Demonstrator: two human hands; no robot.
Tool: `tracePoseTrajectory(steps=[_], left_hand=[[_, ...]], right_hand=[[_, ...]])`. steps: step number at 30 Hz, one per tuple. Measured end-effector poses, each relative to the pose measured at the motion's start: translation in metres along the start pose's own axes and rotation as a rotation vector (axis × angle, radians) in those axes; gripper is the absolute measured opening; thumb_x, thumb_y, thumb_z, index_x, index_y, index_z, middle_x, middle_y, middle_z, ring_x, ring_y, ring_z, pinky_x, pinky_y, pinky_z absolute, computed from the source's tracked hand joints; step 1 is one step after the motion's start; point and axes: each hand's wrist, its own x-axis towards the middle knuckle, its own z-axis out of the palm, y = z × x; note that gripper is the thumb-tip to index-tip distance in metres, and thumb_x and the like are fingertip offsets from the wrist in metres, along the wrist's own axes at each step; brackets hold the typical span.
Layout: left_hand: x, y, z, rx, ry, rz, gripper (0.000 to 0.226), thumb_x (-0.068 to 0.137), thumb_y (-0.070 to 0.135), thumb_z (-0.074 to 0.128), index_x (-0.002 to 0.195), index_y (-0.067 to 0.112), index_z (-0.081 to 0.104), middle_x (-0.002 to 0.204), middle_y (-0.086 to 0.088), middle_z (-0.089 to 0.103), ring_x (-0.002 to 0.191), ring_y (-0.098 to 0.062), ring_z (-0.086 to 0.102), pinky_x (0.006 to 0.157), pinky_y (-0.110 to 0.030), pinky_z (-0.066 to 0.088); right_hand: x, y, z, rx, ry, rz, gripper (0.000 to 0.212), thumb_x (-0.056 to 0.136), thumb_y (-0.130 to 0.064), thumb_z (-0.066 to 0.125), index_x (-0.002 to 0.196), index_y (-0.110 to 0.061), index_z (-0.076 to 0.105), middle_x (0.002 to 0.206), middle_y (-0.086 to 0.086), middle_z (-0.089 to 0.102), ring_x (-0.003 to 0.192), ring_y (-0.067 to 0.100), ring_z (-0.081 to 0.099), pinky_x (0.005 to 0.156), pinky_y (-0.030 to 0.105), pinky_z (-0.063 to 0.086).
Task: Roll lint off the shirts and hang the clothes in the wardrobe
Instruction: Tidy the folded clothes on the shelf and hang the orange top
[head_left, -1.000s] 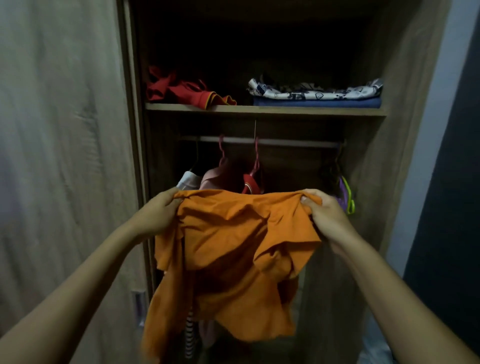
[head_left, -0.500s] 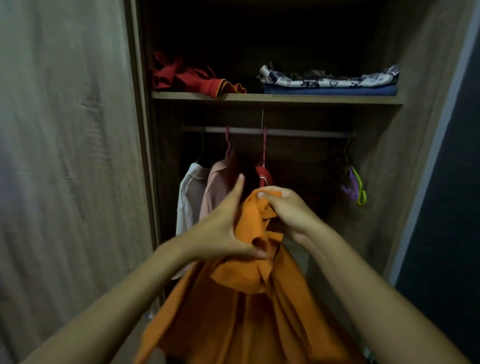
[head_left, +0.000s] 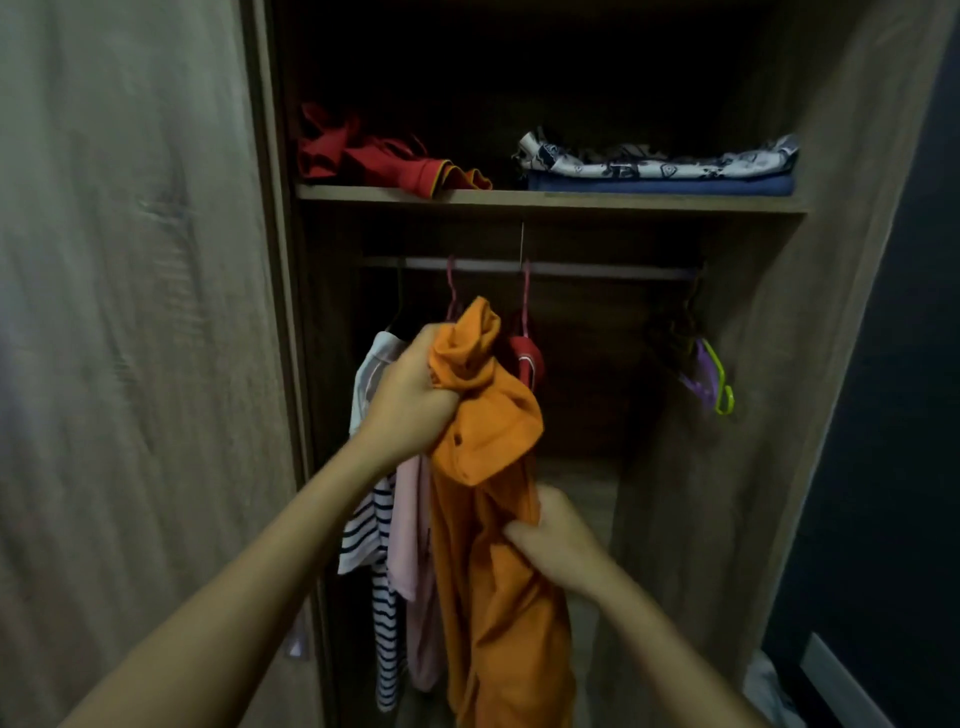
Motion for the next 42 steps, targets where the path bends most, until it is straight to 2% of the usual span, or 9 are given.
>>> tracePoseTrajectory(steps=[7,11,15,18,21,26,30,36,42], left_hand=[[-0.002,-0.043,-0.054,-0.013,0.079,-0.296,0.043,0.073,0.035,0.068,0.113,0.027,0.053,0.103,0.005,0.059,0.103,-0.019,0.059,0.094,-0.042,0.046],[-0.016,-0.049,-0.06,0.233,-0.027,-0.375,0.092,0.061,0.032,0.061,0.146,0.02,0.027,0.134,-0.008,0.048,0.124,-0.026,0.048,0.1,-0.037,0.042],[-0.046,-0.031,-0.021,0.135,-0.419,-0.188,0.079,0.082,0.041,0.067,0.146,0.035,0.021,0.141,0.02,0.028,0.132,-0.002,0.032,0.105,-0.022,0.028],[-0.072,-0.038,0.017,-0.006,-0.737,-0.269,0.048,0.086,0.043,0.065,0.13,0.03,0.052,0.127,0.014,0.059,0.112,-0.003,0.059,0.093,-0.023,0.049],[-0.08,-0.051,0.019,-0.128,-0.698,-0.309,0.035,0.086,0.041,0.066,0.114,0.02,0.066,0.11,0.002,0.071,0.1,-0.011,0.068,0.09,-0.036,0.054],[-0.079,-0.054,0.004,-0.235,-0.671,-0.301,0.024,0.09,0.034,0.057,0.079,0.014,0.065,0.07,0.006,0.062,0.068,-0.003,0.059,0.067,-0.02,0.048],[-0.082,-0.054,0.017,-0.173,-0.696,-0.251,0.025,0.096,0.037,0.047,0.079,0.021,0.056,0.073,0.008,0.052,0.071,-0.005,0.052,0.071,-0.022,0.046],[-0.065,-0.043,0.029,-0.132,-0.265,-0.181,0.037,0.088,0.059,0.045,0.08,0.024,0.055,0.075,-0.001,0.059,0.069,-0.014,0.058,0.066,-0.033,0.049],[-0.043,-0.046,0.005,0.287,-0.428,-0.071,0.025,0.092,0.037,0.052,0.081,0.018,0.063,0.072,0.003,0.063,0.068,-0.007,0.061,0.062,-0.02,0.049]], right_hand=[[0.007,-0.024,-0.054,-0.298,0.159,-0.151,0.028,0.088,-0.002,0.046,0.069,-0.014,0.063,0.067,0.002,0.064,0.065,0.018,0.063,0.05,0.015,0.04],[0.015,-0.042,-0.067,-0.152,0.06,-0.145,0.034,0.093,-0.01,0.041,0.071,-0.021,0.064,0.069,-0.003,0.063,0.067,0.012,0.062,0.061,0.022,0.046],[0.019,-0.058,-0.053,-0.082,-0.132,-0.13,0.031,0.093,-0.01,0.039,0.084,-0.02,0.067,0.073,-0.009,0.062,0.072,0.004,0.059,0.075,0.028,0.048],[0.019,-0.061,-0.041,-0.156,-0.195,-0.172,0.033,0.092,-0.009,0.039,0.09,-0.02,0.07,0.083,-0.009,0.067,0.081,0.003,0.063,0.083,0.028,0.05],[0.018,-0.055,-0.049,-0.174,-0.226,-0.195,0.024,0.094,-0.02,0.049,0.095,-0.024,0.072,0.095,-0.007,0.071,0.092,0.004,0.066,0.088,0.028,0.054],[0.013,-0.048,-0.093,-0.206,-0.144,-0.247,0.018,0.087,-0.04,0.066,0.092,-0.026,0.076,0.092,-0.009,0.074,0.09,0.0,0.067,0.086,0.025,0.052],[0.008,-0.044,-0.105,-0.158,-0.122,-0.245,0.02,0.09,-0.038,0.061,0.092,-0.024,0.076,0.091,-0.006,0.073,0.088,0.004,0.068,0.083,0.023,0.053],[0.012,-0.03,-0.13,-0.26,0.129,-0.267,0.02,0.092,-0.038,0.06,0.089,-0.026,0.076,0.083,-0.012,0.073,0.08,-0.002,0.066,0.075,0.023,0.051],[0.013,-0.011,-0.138,-0.213,0.167,-0.243,0.017,0.091,-0.033,0.062,0.089,-0.024,0.076,0.081,-0.007,0.074,0.078,0.003,0.068,0.073,0.026,0.052]])
